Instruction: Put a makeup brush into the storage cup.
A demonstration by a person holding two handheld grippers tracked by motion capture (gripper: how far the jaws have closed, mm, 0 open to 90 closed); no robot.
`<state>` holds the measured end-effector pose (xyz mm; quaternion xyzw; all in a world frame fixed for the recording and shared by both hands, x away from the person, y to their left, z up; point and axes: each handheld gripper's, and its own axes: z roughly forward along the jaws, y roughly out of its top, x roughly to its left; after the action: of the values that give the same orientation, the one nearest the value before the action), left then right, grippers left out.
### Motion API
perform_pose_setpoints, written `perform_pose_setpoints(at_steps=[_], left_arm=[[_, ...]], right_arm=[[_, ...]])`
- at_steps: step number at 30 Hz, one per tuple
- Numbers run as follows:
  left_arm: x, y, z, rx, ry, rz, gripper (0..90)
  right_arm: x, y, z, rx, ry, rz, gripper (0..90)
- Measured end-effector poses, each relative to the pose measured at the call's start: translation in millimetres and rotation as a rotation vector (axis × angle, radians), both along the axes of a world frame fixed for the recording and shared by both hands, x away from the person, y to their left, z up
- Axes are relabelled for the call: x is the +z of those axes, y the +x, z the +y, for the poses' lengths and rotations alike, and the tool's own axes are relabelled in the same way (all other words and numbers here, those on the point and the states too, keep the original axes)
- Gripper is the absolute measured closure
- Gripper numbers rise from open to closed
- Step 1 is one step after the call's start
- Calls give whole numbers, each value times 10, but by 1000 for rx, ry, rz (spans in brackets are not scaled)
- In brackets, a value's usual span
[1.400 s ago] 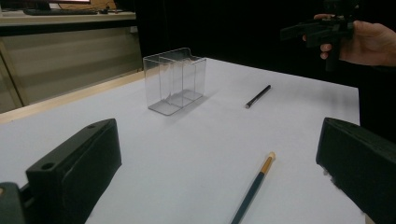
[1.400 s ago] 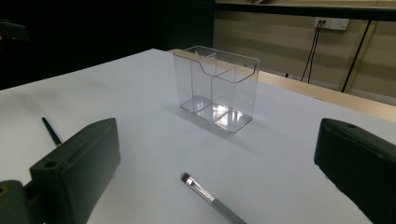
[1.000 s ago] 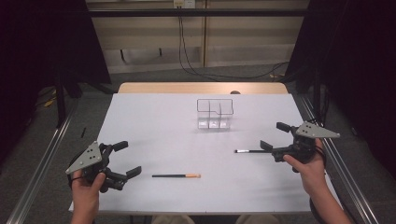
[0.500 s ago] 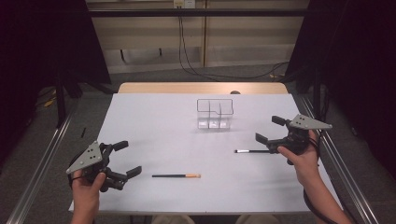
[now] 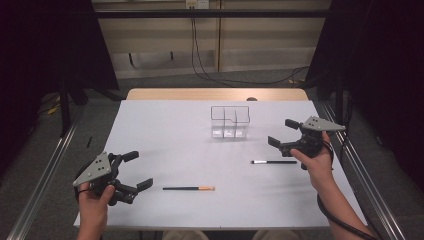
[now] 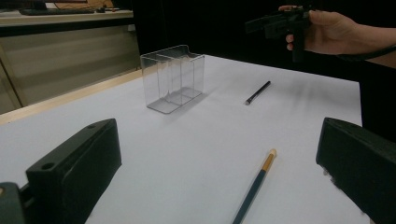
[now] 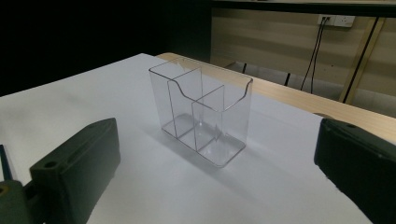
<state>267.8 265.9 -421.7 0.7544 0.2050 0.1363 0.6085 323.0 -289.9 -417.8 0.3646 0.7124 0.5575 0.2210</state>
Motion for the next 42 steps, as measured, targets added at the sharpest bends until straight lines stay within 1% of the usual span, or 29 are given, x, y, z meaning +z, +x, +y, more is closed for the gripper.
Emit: perform_pose_setpoints(at_steps=[7,8,9,12,15,16,18,19,21,23,25,26,28,30,32,37,39,41,42], left_arm=[[-7,7,-5,-4,11,4,0],[-12,6,-10,-1,3,5,0],[-18,5,-13,-2,0,7,0],[-24,12,-10,-5,14,6,0],[-29,12,-17,-3,10,12,0],[-31,19,-16,-13,10,13,0],[-36,20,-22,-11,6,19,0],[-36,21,-23,-8,12,17,0],[-39,26,-28,-16,11,19,0],[-40,26,-32,-18,12,20,0],[-43,26,-36,-18,12,23,0],[-47,29,-38,-28,12,24,0],[-50,29,-46,-23,23,24,0],[-55,32,-54,-30,18,29,0],[-57,31,-57,-26,23,31,0],[-67,40,-57,-28,23,39,0],[-71,47,-55,-35,25,40,0],[-71,45,-61,-31,26,43,0],[-71,47,-62,-31,29,41,0]], right_arm=[[-43,98,26,7,-9,22,0],[-49,112,26,8,-13,22,0],[-53,120,25,8,-16,25,0],[-70,144,19,9,-21,34,0],[-83,161,10,11,-31,40,0],[-85,165,10,10,-33,43,0],[-90,179,7,14,-39,54,0],[-92,189,6,19,-46,60,0],[-94,206,5,29,-70,74,0],[-98,225,6,47,-97,98,1],[-104,241,11,65,-138,121,5],[-108,249,15,77,-153,132,4],[-113,264,22,93,-190,159,4],[-112,278,29,108,-220,176,4],[-103,290,37,119,-249,193,5],[-72,321,81,166,-346,237,10],[-68,336,99,184,-374,255,11],[-71,355,112,203,-406,288,13],[-74,366,119,213,-425,295,17]])
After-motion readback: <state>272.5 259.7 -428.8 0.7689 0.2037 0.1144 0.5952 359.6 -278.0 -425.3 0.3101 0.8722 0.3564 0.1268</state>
